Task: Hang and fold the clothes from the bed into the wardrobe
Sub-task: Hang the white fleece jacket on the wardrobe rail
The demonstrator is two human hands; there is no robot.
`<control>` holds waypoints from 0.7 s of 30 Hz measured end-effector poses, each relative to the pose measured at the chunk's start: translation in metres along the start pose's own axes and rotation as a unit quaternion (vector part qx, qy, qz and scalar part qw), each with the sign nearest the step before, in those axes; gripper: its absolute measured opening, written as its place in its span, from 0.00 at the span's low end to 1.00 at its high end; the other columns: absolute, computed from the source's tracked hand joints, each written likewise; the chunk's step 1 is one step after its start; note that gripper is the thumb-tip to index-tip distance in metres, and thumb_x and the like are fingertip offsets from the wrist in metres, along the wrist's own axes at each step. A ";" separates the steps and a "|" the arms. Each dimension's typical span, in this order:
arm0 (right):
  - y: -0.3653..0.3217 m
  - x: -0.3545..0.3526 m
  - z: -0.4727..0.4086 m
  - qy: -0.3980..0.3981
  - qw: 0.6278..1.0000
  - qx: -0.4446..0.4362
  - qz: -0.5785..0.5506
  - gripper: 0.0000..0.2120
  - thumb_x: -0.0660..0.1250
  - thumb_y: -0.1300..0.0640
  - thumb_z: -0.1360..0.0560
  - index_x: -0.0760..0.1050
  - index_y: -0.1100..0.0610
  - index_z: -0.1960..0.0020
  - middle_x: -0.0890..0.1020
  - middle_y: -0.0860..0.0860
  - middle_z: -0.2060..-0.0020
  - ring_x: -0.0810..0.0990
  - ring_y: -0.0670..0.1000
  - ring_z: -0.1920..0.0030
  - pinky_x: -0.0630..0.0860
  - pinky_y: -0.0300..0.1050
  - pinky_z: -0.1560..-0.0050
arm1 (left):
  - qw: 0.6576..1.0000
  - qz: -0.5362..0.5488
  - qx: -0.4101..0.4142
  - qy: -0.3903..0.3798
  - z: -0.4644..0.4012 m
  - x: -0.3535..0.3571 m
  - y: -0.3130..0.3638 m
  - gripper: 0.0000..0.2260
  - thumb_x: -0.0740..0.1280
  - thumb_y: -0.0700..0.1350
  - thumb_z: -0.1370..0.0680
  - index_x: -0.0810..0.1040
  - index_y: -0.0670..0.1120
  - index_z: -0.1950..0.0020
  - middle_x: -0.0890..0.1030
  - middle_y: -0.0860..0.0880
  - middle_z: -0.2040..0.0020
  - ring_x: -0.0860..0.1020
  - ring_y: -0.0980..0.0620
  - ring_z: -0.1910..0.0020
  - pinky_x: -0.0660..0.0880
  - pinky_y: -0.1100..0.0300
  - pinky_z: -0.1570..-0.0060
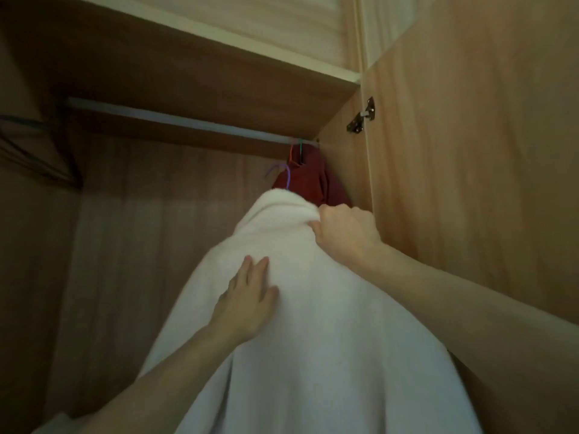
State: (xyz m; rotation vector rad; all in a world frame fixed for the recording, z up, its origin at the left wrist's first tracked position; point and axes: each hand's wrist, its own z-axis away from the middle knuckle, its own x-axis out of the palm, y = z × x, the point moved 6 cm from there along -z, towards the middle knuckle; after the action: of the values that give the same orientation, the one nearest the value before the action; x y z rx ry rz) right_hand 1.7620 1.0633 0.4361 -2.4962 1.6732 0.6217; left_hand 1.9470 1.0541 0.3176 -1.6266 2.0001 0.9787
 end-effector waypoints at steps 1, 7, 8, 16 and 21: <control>0.005 0.005 -0.018 0.014 1.000 0.013 -0.004 0.16 0.55 0.46 0.19 0.74 0.57 0.45 0.81 0.56 0.49 0.79 0.61 0.48 0.64 0.48 0.60 | 1.000 0.001 0.005 0.031 -0.012 0.000 0.000 0.28 0.52 0.59 0.19 0.50 0.54 0.21 0.48 0.49 0.21 0.57 0.43 0.25 0.63 0.47 0.31; 0.021 0.053 -0.113 0.017 0.993 0.088 -0.074 0.16 0.58 0.47 0.21 0.76 0.57 0.44 0.80 0.56 0.49 0.79 0.60 0.49 0.68 0.48 0.58 | 0.995 -0.019 0.019 0.097 -0.071 0.021 -0.027 0.18 0.57 0.60 0.20 0.63 0.55 0.33 0.63 0.52 0.32 0.68 0.46 0.36 0.71 0.50 0.40; 0.023 0.062 -0.126 0.018 0.991 0.100 -0.083 0.16 0.59 0.47 0.21 0.76 0.57 0.44 0.80 0.56 0.49 0.78 0.60 0.49 0.69 0.48 0.58 | 0.996 -0.011 0.016 0.086 -0.082 0.027 -0.036 0.19 0.56 0.61 0.20 0.62 0.56 0.32 0.61 0.52 0.30 0.67 0.46 0.35 0.70 0.48 0.38; 0.024 0.106 -0.225 0.081 0.989 0.109 -0.062 0.15 0.63 0.51 0.23 0.65 0.57 0.42 0.77 0.61 0.45 0.76 0.64 0.44 0.66 0.50 0.56 | 0.994 0.077 -0.002 0.076 -0.192 0.045 -0.101 0.23 0.53 0.65 0.21 0.56 0.63 0.27 0.51 0.54 0.21 0.58 0.44 0.25 0.59 0.43 0.29; 0.029 0.133 -0.293 0.114 0.985 0.130 -0.022 0.12 0.62 0.55 0.24 0.68 0.56 0.42 0.78 0.60 0.44 0.76 0.63 0.43 0.66 0.50 0.54 | 0.992 0.108 -0.004 0.067 -0.272 0.054 -0.133 0.25 0.53 0.66 0.21 0.55 0.64 0.25 0.48 0.55 0.20 0.55 0.44 0.23 0.55 0.45 0.26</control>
State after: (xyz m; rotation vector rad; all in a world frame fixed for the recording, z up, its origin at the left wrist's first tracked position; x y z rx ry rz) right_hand 1.8638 0.8540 0.6601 -2.4805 1.6382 0.1045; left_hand 2.0959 0.8104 0.4305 -1.5418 2.3037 0.9746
